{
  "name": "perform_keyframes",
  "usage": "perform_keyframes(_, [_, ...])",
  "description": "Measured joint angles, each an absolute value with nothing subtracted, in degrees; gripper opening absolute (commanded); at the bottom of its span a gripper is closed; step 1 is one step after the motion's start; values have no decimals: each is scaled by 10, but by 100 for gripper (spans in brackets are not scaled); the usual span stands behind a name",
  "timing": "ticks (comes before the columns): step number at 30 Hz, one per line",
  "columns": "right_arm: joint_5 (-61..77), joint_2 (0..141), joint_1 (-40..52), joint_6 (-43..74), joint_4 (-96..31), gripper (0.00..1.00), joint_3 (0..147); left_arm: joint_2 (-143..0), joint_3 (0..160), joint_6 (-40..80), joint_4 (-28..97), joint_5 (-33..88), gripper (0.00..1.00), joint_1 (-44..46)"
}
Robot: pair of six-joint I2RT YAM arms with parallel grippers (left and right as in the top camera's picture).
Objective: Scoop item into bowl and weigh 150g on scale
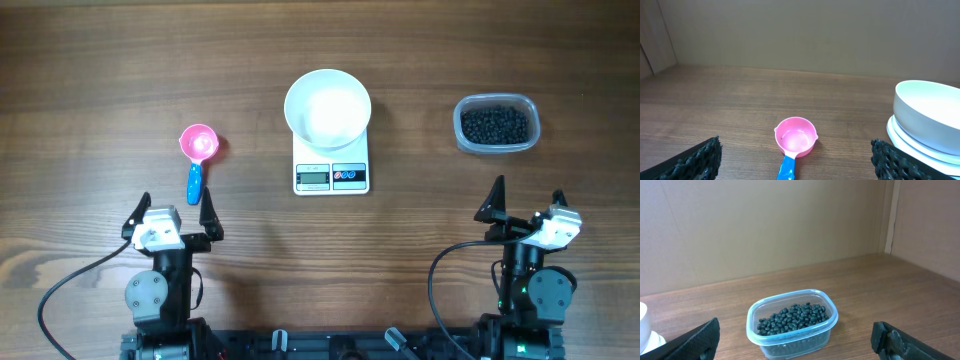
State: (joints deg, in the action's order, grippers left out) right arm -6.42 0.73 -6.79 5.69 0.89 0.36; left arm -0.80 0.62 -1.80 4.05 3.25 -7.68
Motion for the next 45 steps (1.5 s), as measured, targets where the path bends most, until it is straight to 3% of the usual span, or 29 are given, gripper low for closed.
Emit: perform_keyframes(45, [-64,7,-68,57,9,100,3,-8,6,-18,40,32,100,-77])
